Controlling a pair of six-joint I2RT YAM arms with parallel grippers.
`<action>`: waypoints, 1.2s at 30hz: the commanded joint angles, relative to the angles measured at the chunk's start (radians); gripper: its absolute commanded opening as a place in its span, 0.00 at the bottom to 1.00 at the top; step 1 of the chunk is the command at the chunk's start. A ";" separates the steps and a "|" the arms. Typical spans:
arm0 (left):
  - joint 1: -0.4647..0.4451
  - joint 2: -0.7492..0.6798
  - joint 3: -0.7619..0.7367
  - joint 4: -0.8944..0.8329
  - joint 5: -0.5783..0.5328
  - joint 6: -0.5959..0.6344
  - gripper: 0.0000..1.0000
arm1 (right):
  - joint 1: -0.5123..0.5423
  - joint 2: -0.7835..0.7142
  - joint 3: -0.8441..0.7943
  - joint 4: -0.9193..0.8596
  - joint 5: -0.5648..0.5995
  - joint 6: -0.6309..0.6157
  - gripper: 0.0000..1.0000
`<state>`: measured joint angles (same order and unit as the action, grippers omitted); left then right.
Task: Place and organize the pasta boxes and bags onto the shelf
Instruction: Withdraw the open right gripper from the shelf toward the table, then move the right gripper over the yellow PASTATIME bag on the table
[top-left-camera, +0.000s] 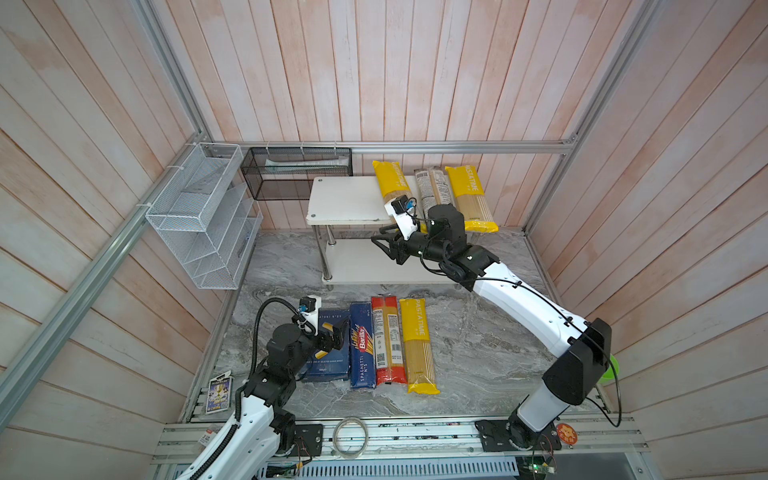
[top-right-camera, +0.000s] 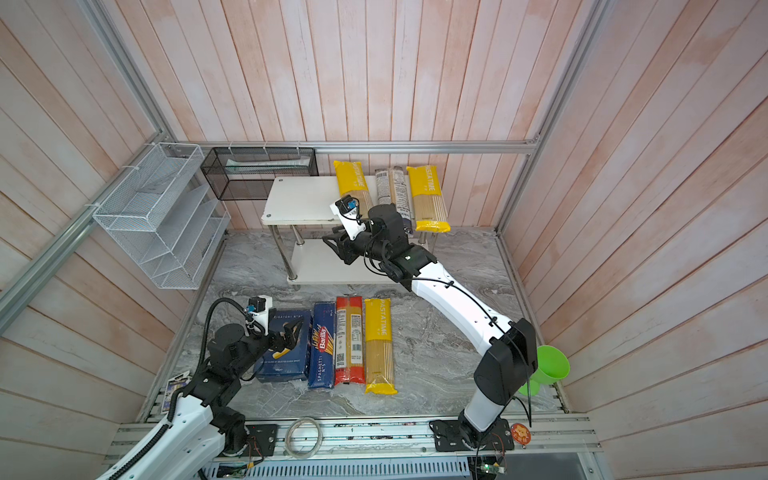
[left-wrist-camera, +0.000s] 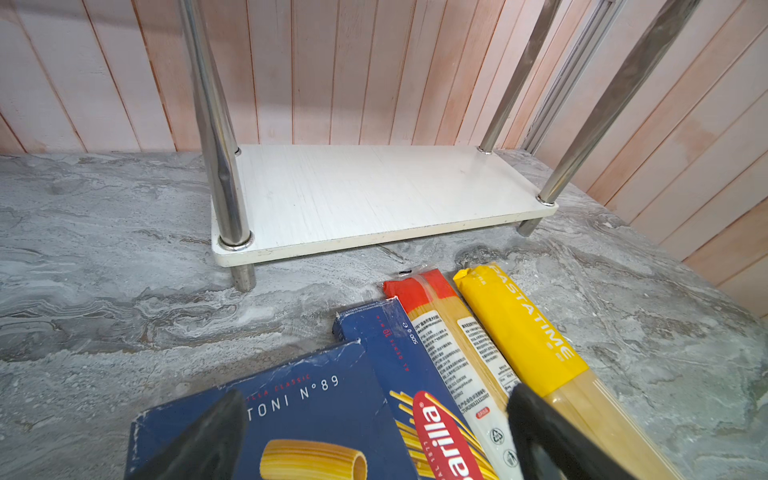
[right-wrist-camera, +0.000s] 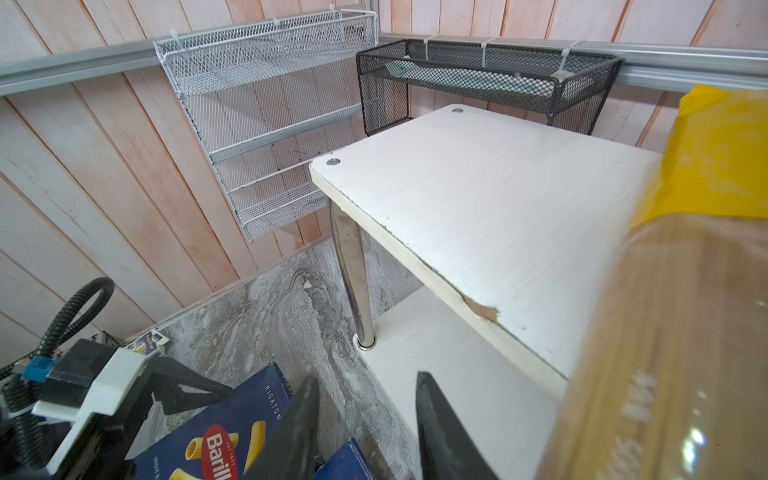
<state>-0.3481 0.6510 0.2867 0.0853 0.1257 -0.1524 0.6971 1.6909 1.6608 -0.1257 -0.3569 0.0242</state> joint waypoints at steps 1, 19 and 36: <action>-0.004 -0.013 -0.006 0.003 0.000 0.010 1.00 | -0.002 0.051 0.078 -0.016 -0.028 -0.020 0.40; -0.005 -0.083 0.009 -0.002 0.118 -0.038 1.00 | 0.107 0.191 0.409 -0.250 0.012 -0.129 0.41; -0.003 -0.023 -0.142 0.239 0.210 -0.057 1.00 | 0.271 -0.603 -0.626 -0.154 0.652 0.240 0.45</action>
<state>-0.3481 0.6243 0.1753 0.2333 0.3332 -0.2283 0.9611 1.1404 1.1446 -0.2607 0.1280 0.1291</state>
